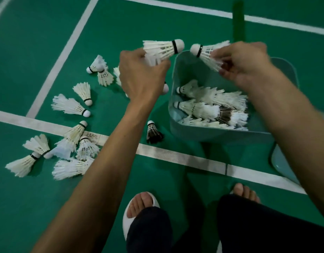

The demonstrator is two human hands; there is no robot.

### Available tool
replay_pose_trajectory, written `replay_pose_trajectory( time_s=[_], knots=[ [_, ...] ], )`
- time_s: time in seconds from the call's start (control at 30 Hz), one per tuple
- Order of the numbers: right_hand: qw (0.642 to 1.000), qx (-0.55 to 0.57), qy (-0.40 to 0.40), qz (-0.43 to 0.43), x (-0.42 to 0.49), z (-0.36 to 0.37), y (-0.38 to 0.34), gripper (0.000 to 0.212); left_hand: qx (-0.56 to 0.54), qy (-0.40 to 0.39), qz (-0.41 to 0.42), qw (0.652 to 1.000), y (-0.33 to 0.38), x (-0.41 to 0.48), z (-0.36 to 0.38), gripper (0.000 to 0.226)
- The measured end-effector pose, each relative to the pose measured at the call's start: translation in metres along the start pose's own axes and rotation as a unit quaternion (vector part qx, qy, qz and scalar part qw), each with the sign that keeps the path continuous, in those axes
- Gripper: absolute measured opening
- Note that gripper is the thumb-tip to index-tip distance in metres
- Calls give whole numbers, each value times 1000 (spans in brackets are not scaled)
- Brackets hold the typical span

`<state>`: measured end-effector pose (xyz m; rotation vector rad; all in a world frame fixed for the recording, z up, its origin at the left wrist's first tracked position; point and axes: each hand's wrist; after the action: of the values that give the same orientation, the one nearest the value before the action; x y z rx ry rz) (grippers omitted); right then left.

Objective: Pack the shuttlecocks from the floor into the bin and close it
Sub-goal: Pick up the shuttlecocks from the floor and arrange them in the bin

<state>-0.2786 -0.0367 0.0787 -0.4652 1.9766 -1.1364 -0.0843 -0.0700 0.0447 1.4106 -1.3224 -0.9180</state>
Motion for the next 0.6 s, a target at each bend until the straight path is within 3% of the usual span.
replay_pose_trajectory(
  time_s=[0.17, 0.33, 0.47, 0.6],
  knots=[
    [992, -119, 50, 14, 27, -42, 37, 23, 109, -148, 50, 982, 21, -28, 56, 22],
    [983, -181, 0, 35, 54, -46, 69, 21, 202, -163, 18, 966, 1, -52, 90, 17],
    [978, -196, -30, 60, 73, -31, 80, 19, 312, -243, 9, 918, -9, -73, 88, 14],
    [973, -228, -34, 34, 92, -10, 80, 23, 364, -295, -55, 882, -12, -62, 89, 19]
  ],
)
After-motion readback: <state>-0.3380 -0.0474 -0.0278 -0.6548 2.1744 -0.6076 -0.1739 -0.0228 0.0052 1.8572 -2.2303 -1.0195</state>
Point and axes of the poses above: each hand's wrist, its own x-axis towards the middle knuckle, its own z-axis out of the palm, y = z × x, and after that the axes turned 11 degrees about -x, right-handed
